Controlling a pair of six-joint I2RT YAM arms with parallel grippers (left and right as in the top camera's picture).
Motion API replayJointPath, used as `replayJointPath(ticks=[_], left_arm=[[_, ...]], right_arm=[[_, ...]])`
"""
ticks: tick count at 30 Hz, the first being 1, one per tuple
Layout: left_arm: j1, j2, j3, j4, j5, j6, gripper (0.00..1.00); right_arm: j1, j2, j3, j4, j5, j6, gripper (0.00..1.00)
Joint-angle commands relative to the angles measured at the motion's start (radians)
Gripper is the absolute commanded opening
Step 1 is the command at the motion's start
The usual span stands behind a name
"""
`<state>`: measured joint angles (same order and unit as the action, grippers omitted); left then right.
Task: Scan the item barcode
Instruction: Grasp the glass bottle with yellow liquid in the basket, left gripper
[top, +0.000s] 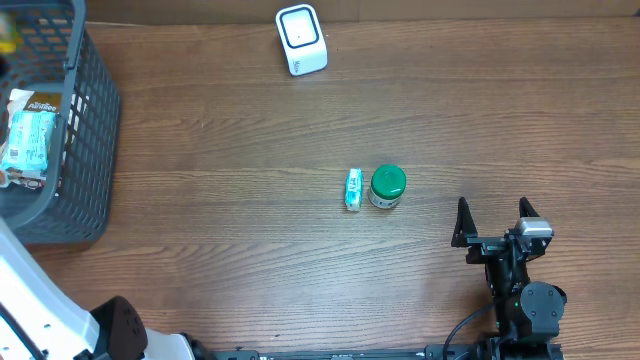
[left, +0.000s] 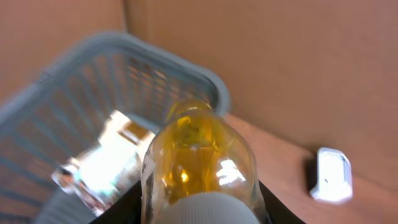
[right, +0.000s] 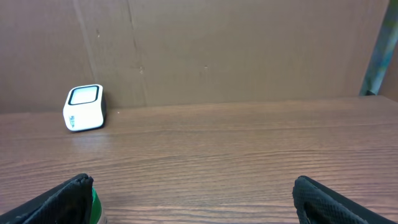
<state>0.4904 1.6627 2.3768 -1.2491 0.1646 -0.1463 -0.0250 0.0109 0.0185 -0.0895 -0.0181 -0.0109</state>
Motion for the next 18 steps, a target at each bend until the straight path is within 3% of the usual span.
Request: replayJointPath(ticks=[1, 11, 18], left_arm=[[-0.1, -0.032, 0.005, -0.063, 0.007, -0.026, 0.39], [-0.451, -0.002, -0.004, -0.273, -0.088, -0.043, 0.39], [-0.727, 0.093, -0.121, -0.299, -0.177, -0.198, 0.4]], right_arm=[[-0.003, -0.008, -0.011, 0.005, 0.01, 0.004, 1.0], [-0.003, -0.008, -0.011, 0.005, 0.01, 0.004, 1.0], [-0.003, -0.008, -0.011, 0.005, 0.01, 0.004, 1.0]])
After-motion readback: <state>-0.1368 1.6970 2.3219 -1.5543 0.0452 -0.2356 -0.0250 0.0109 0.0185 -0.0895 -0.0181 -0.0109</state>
